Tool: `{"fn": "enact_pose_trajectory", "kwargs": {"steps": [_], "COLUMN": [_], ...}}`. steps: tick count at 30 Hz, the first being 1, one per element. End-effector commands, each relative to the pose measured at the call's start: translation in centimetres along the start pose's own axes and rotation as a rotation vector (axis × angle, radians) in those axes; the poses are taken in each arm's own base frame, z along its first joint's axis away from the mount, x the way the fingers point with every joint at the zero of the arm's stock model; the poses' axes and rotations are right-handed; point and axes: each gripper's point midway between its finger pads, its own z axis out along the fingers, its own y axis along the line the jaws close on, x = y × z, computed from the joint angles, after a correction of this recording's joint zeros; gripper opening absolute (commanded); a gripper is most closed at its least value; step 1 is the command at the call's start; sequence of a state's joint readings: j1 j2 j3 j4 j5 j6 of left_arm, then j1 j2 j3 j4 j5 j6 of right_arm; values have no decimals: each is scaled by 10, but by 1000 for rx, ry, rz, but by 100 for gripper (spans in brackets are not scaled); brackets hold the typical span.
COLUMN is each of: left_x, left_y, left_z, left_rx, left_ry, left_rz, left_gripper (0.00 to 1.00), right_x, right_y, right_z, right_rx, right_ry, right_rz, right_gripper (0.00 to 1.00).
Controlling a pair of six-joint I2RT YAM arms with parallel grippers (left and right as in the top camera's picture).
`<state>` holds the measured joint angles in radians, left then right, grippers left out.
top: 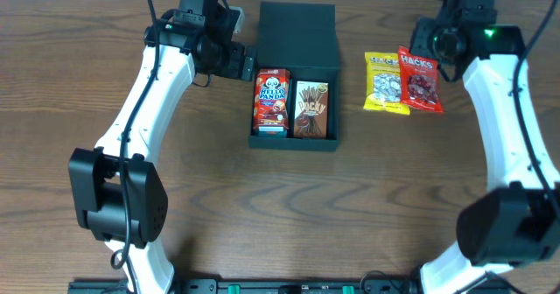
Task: Pack container
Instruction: 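Lift the red Hacks bag and carry it over the black box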
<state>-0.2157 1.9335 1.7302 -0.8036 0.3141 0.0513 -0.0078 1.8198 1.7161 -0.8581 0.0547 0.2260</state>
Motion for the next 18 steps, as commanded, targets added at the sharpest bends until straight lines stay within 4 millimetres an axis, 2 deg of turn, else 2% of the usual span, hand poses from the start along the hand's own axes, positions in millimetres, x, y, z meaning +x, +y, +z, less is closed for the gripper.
{"fn": "enact_pose_trajectory", "kwargs": {"steps": [1,4,7,8,13,18], "left_x": [-4,-4,-4,-4,-3,-3], "left_y": [3,3,3,3,3,3], "left_z": [-9,-9,-9,-9,-9,-9], "left_rx": [-9,-9,-9,-9,-9,-9], "left_ry": [-22,-22,-22,-20,-19,-19], "left_rz": [-9,-9,-9,-10,-10,-10], "left_gripper": [95,95,95,95,95,95], "right_x": [18,36,55,59,68,71], "right_y": [-13,-10,-15,-16,-16,-31], "right_z": [37,71,111,119,134,138], "right_rx": [49,62,143,174,277,436], "right_ry": [92,162,208,214,210,197], "right_rz": [-2,-31,-46,-51,-110,-168], "right_gripper": [49,48,45,46,47,45]}}
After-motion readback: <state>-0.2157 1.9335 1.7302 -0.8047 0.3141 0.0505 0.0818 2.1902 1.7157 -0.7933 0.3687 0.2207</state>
